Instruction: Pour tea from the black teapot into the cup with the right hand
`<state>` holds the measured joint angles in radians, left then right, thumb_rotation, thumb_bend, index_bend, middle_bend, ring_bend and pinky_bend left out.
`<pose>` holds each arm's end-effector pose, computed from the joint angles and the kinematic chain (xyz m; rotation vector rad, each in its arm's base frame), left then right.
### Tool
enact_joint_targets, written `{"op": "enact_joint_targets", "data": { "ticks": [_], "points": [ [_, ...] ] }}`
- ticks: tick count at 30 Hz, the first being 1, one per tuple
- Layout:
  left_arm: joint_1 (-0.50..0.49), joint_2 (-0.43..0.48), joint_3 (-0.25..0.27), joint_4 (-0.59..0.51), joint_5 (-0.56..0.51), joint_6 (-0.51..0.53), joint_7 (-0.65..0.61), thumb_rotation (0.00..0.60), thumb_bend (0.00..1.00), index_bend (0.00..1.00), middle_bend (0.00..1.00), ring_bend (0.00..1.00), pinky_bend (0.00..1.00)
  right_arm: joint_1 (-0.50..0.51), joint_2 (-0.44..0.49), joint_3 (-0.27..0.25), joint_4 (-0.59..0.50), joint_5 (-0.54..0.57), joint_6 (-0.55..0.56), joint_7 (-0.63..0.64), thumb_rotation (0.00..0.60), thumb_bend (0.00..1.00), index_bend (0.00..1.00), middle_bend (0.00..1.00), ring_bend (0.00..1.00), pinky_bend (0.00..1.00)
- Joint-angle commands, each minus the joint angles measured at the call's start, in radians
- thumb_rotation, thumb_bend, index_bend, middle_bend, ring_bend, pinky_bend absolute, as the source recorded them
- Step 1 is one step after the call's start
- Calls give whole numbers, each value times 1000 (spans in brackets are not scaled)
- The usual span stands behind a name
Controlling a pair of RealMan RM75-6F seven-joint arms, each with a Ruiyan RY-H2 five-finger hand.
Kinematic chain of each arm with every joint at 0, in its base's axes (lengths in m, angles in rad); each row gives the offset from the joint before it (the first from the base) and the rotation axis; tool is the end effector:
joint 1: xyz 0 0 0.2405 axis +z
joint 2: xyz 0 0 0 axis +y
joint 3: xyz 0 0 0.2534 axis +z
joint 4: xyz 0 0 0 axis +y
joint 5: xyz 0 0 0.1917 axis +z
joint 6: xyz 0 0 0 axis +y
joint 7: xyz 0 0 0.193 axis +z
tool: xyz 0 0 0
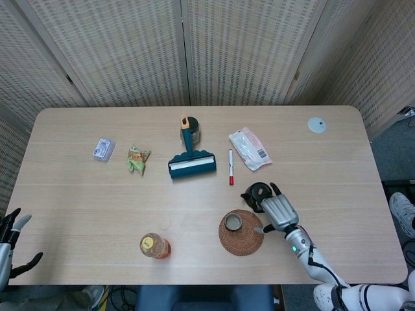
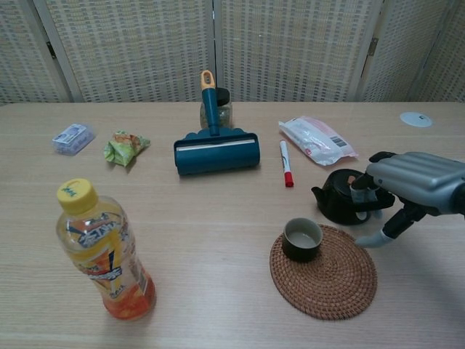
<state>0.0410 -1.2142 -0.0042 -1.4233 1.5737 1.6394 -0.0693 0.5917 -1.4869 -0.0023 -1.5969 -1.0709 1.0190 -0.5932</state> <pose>-0.3305 0.1799 0.1732 -1.3284 -0.8503 -0.8998 -0.2088 -0.3133 -0.0264 1.9570 -0.8937 0.5827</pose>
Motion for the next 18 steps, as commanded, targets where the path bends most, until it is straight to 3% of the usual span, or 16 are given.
{"op": "enact_joint_targets", "data": {
  "ticks": [1, 18],
  "points": [
    [0, 0, 0, 0, 0, -1, 1, 600, 183, 149, 38, 79, 14, -1, -1, -1, 1, 0, -1, -2, 354, 0, 491, 541, 446, 0],
    [2, 3, -2, -5, 1, 4, 4, 600, 183, 149, 38, 80, 13, -18, -12, -20, 28, -16, -10, 0, 355, 0, 526, 570, 494, 0]
  ]
}}
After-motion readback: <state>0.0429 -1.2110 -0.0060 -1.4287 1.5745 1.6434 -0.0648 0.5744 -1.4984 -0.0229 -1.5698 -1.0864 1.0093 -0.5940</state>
